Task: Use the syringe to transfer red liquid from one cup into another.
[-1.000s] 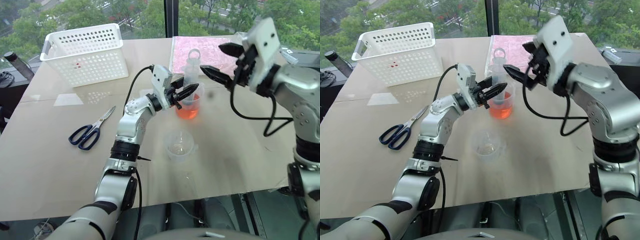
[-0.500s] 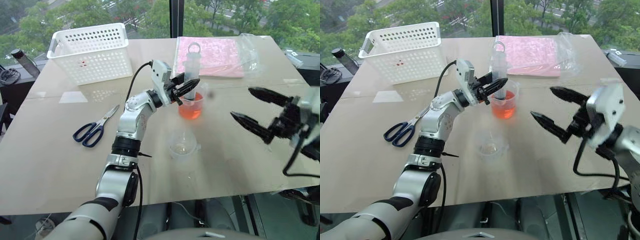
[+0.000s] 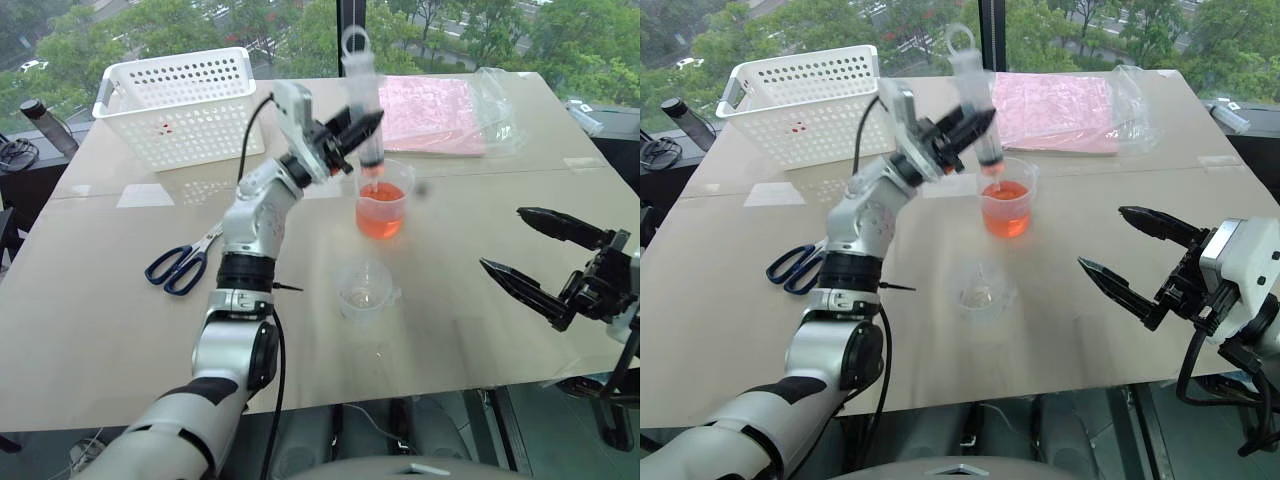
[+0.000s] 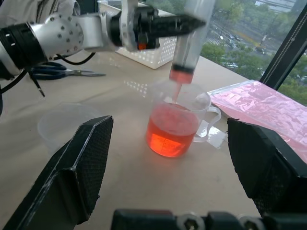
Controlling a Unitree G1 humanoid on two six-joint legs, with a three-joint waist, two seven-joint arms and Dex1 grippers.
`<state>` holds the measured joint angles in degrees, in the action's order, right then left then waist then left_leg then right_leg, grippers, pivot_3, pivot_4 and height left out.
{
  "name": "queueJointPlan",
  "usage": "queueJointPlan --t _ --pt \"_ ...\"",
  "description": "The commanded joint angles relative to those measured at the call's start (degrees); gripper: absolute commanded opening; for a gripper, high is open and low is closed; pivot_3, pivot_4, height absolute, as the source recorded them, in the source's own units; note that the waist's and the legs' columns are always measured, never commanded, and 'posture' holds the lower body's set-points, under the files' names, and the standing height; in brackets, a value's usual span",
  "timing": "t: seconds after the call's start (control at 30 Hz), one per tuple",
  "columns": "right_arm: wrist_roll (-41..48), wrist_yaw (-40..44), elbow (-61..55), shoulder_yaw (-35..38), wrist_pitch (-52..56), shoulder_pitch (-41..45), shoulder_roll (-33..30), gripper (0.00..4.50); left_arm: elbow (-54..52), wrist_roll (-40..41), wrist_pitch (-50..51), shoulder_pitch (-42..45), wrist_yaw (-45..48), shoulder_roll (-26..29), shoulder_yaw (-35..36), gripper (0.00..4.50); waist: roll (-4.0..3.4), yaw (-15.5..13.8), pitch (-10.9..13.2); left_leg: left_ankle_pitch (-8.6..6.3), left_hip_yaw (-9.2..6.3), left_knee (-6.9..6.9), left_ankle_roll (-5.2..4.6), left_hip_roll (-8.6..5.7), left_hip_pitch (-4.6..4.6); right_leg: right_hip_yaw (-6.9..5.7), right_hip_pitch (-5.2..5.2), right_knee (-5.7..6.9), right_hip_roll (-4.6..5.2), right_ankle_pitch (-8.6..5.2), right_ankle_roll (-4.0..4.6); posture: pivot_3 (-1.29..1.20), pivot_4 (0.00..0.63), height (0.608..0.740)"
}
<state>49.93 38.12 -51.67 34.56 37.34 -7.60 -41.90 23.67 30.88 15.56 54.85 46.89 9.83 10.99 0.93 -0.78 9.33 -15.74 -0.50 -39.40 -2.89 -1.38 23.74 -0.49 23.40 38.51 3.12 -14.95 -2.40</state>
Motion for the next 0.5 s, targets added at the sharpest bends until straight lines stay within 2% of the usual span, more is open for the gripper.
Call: queueJointPlan --t 0.03,0.1,0.2,0.33,0.4,0.5 --pt "0.0 -1.3 -1.0 -0.3 -2.2 0.2 -0.6 4.06 -5.1 5.7 5.3 0.1 3.0 0.9 0.9 1.38 0.0 0.0 0.0 0.0 0.0 0.0 0.01 0.0 0.0 0.0 0.0 0.0 0.0 0.0 0.0 0.0 0.15 0.74" --pt "0.7 -1.8 -1.3 -0.9 -2.6 0.2 -0.4 4.06 -9.1 8.1 9.4 -1.7 5.2 2.3 0.1 1.38 0.0 0.1 0.0 0.01 0.0 0.0 0.01 0.0 0.0 0.0 0.0 0.0 -0.01 0.0 0.0 0.0 0.15 0.74" --pt "1.9 -1.7 -2.1 -1.0 -3.1 -1.1 -0.5 4.06 -17.8 15.3 21.3 -6.1 9.1 7.7 -0.4 1.38 0.0 0.4 0.0 0.01 0.0 0.01 0.03 0.04 -0.01 0.03 0.01 0.01 0.0 0.0 0.01 0.0 0.15 0.74" --pt "0.4 -1.1 -1.8 -2.7 -4.1 -2.2 -1.1 4.06 -23.5 21.7 31.7 -10.3 13.8 14.7 -0.7 1.38 -0.02 0.8 0.0 0.02 -0.02 0.01 0.04 0.08 -0.03 0.03 0.0 0.02 0.0 -0.01 0.02 0.0 0.15 0.74" --pt "-0.7 -0.5 -1.4 -4.3 -4.8 -2.3 -1.5 4.06 -25.6 22.6 34.1 -12.5 17.4 18.2 -2.0 1.38 -0.03 0.8 0.0 0.02 -0.01 -0.02 0.03 0.06 -0.07 0.03 -0.04 0.02 0.01 -0.01 0.01 0.0 0.15 0.74" --pt "-1.0 -0.4 -0.8 -5.8 -5.6 -1.3 -1.8 4.06 -28.4 23.1 34.6 -14.7 19.0 19.0 -3.6 1.38 -0.02 0.4 0.0 0.02 -0.02 -0.03 0.03 0.04 -0.11 0.01 -0.09 0.01 0.0 -0.01 0.01 0.0 0.15 0.74"
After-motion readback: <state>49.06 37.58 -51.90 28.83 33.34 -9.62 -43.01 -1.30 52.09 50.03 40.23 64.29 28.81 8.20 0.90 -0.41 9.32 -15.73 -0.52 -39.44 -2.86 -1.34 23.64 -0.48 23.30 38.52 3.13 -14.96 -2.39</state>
